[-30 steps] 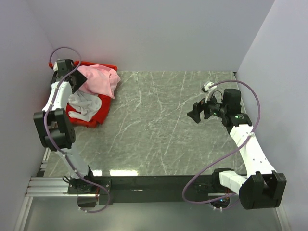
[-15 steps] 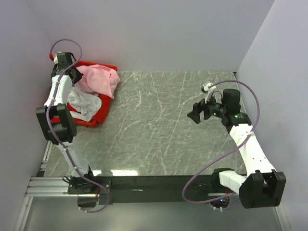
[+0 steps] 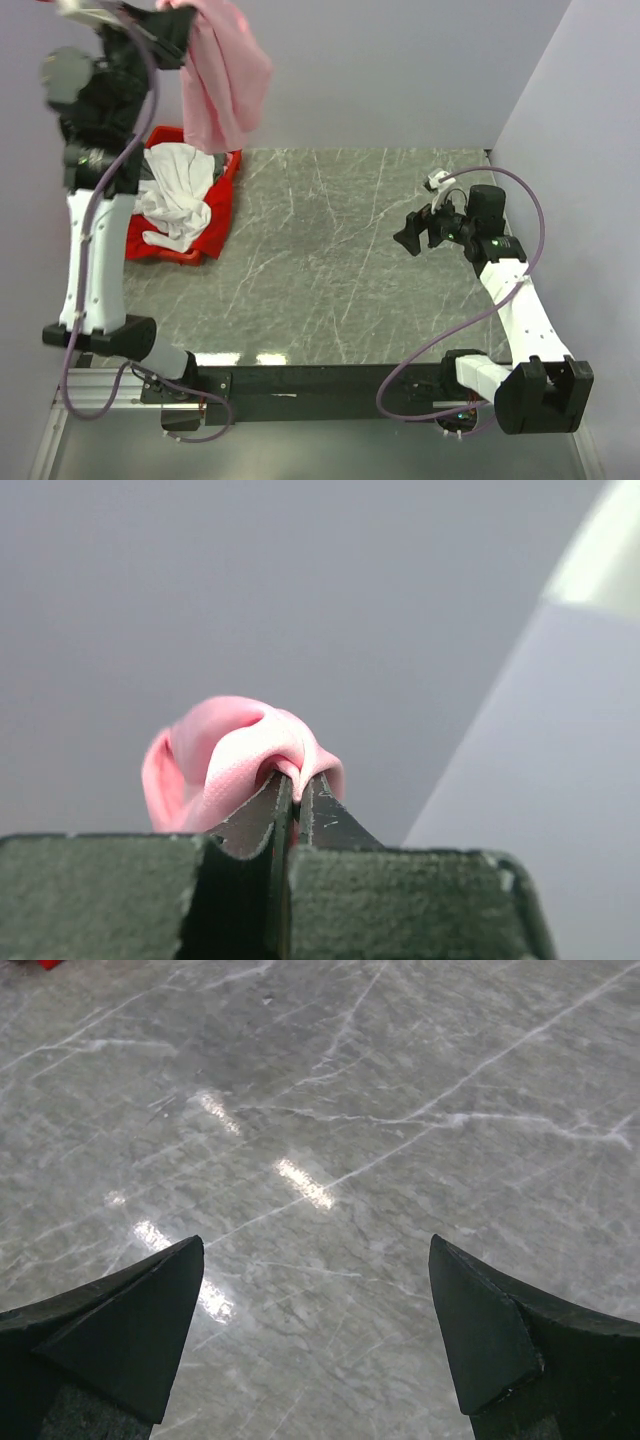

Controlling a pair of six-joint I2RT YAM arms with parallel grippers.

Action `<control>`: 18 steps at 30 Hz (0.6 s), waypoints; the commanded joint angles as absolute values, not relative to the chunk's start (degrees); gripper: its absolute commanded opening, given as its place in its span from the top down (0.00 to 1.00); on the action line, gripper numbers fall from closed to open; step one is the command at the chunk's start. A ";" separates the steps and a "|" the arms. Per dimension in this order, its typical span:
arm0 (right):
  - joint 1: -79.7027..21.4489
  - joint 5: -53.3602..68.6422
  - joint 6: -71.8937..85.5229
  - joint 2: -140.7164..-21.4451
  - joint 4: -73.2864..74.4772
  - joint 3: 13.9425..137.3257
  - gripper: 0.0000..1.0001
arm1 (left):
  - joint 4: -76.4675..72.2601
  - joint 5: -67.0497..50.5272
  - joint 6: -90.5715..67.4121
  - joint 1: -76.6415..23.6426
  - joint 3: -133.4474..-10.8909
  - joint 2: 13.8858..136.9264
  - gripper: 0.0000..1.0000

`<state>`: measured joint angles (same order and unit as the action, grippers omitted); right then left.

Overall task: Fold and stack the t-shirts
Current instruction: Grab the tshirt from the pile, then move the tshirt to the center of the board

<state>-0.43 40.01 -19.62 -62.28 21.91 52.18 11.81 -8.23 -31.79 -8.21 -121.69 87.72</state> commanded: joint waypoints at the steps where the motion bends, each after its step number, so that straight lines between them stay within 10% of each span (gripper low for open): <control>1: 1.40 39.90 -20.30 -60.38 20.74 52.73 0.01 | 3.17 -17.64 -36.47 -9.05 -125.50 87.10 1.00; 18: 6.77 39.55 -20.65 -59.41 20.22 52.03 0.01 | -6.50 -30.50 -37.10 -26.62 -87.22 80.43 1.00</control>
<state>6.09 39.68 -19.94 -60.84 21.85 52.14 -3.53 -27.51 -39.38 -24.38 -94.11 83.85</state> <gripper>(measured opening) 0.991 0.029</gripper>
